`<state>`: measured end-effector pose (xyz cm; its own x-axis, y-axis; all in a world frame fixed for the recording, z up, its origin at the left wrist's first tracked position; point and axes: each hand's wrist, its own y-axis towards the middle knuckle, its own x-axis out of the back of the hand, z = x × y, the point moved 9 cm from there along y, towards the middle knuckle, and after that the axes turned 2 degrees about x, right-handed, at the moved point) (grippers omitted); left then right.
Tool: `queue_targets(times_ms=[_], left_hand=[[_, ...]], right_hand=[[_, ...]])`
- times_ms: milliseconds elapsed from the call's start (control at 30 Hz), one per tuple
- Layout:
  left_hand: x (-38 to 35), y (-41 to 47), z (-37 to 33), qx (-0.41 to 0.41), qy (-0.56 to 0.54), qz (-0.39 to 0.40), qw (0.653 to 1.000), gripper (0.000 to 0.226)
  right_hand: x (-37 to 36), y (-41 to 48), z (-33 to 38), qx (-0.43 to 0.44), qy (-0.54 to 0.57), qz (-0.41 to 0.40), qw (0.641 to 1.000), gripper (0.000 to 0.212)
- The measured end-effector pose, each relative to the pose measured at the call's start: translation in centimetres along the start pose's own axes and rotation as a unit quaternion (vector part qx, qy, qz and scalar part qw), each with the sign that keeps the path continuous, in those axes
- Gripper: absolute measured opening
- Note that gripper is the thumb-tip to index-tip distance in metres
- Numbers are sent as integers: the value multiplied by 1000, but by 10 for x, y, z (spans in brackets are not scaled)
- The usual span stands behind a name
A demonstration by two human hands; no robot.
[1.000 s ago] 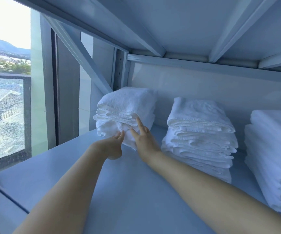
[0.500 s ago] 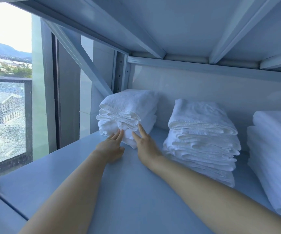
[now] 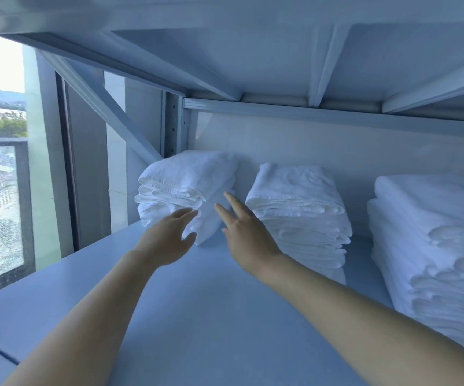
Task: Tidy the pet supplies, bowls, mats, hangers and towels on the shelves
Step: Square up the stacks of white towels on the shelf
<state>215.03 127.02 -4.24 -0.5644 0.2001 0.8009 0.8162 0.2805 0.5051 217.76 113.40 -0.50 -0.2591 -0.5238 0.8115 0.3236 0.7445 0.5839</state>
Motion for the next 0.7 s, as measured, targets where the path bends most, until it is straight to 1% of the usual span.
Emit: queue_targets(times_ms=[100,233,333,367,467,600,633,700], left_hand=[[-3,2,-27,-36,-19,7,999,54],[-10,7,-64,-76,-14,30,997,58],[-24,7,-91,-97,1,50,994,63],[-29,6,-100,-102,18,45,994,65],[-40,1,-118,-107,59,-13,992,71],[-47,-6,-123,-82,41,-50,995,80],[-43,-8,-126,-93,44,-63,993,80],[-31,-14,-139,-159,68,-114,978,76]], right_hand=[[17,-19,-15,-9,-13,-4,1000,62],[36,-48,-36,-18,-22,-21,999,59],[50,-71,-51,-31,-67,-33,997,57],[54,-78,-55,-34,-87,-37,995,58],[67,-94,-70,-47,-119,-54,990,65],[68,-107,-88,-57,-139,-48,987,72],[66,-109,-91,-60,-139,-40,988,75],[60,-113,-95,-64,-136,-18,988,83]])
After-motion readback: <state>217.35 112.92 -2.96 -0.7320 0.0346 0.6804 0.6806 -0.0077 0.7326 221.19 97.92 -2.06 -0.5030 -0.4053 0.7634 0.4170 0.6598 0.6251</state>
